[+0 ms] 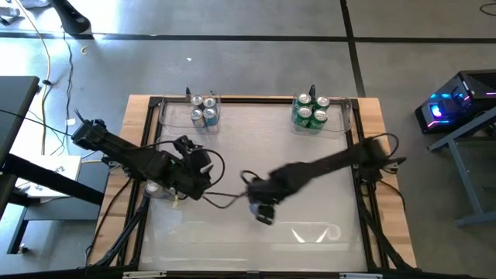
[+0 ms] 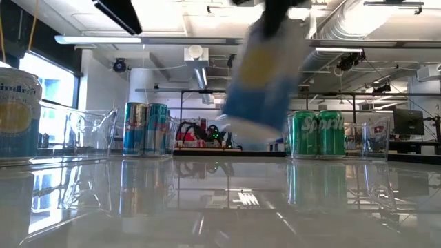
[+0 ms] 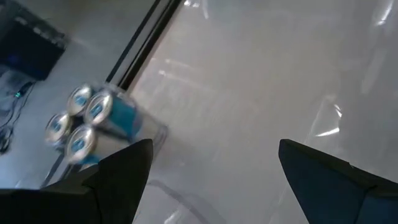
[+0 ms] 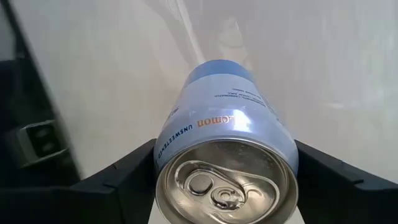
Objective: Sort soda cans
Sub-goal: Put the blue-white soda can into the middle bottom transparent bin
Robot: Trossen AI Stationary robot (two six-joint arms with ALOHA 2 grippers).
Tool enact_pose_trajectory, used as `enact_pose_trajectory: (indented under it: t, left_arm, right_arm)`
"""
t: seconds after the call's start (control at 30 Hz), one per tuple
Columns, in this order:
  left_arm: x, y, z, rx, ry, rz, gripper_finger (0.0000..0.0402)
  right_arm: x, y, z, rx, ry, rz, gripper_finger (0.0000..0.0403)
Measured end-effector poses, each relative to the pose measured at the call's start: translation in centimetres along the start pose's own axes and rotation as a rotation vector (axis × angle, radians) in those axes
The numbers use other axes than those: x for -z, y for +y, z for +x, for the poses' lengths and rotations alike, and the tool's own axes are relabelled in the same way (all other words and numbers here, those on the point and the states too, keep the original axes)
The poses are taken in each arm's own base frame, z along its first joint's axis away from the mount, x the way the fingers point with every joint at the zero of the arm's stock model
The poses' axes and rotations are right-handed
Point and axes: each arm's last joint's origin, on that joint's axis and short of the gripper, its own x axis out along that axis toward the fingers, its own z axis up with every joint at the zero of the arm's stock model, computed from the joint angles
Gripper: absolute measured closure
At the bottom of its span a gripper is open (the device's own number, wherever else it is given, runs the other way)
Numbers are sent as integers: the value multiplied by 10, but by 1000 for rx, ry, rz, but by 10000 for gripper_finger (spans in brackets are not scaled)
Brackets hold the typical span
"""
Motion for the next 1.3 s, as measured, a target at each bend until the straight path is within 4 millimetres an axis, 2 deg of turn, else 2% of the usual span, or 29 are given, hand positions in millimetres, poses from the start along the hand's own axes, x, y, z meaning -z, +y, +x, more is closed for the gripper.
enact_pose_trajectory:
  t: [0.13,0.3,0.43,0.67,0.93,1.07,1.3]
  left_arm:
    - [9,3,-5,-25,56,-2,58]
    - [23,5,-14,-29,162,-35,58]
    - [31,7,-22,-59,180,-54,58]
    - [35,4,-28,-50,169,-68,58]
    - [35,4,-28,-51,166,-77,58]
    - [36,3,-30,-51,150,-85,58]
    - [38,2,-31,-39,168,-105,58]
  right_arm:
    - [-44,-8,18,48,44,-95,118]
    - [-72,-12,34,35,95,-155,118]
    - [-80,-11,47,50,122,-181,118]
    - [-84,-10,55,53,117,-220,117]
    - [-90,-13,62,59,85,-230,19]
    - [-90,-11,46,115,17,-249,10]
    - [-77,2,3,261,-130,-337,8]
